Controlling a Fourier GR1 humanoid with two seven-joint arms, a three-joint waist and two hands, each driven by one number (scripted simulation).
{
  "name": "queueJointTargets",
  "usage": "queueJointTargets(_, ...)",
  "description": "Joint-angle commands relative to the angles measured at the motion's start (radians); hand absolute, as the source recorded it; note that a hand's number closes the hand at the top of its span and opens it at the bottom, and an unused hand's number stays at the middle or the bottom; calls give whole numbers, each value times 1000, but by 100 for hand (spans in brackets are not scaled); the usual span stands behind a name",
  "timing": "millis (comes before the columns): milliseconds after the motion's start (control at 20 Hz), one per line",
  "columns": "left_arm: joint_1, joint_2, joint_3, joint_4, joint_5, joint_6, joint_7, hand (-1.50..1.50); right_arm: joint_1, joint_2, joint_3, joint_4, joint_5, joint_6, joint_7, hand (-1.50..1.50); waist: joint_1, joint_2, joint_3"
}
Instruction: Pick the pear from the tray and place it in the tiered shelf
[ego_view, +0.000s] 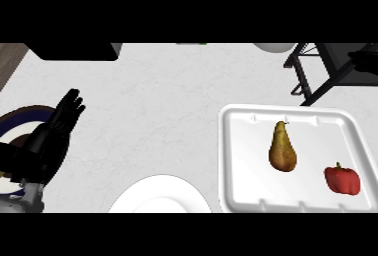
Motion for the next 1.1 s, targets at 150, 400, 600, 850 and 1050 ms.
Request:
queueJointTargets(150, -5, -64, -38, -50, -87, 54, 56, 0, -67, 90, 98, -130, 59, -39, 218, -150, 2, -1, 0)
queueJointTargets(400, -47, -75, -6, 12, -74, 3, 50, 0, -30, 105, 155, -190, 253, -42, 190, -150, -2, 1, 0)
queueJointTargets(600, -19, -67, 66, 10, -55, -56, 31, 0, -23, 169, 158, -182, 334, -31, 198, -150, -2, 1, 0)
queueJointTargets(850, 24, -131, 49, 0, -120, -50, 6, 0, -52, 222, 140, -197, 368, 20, 271, -150, -2, 1, 0)
queueJointTargets(1050, -59, -118, 90, 55, -115, -81, 34, 0, -17, 185, 137, -201, 362, 120, 278, -150, -9, 1, 0)
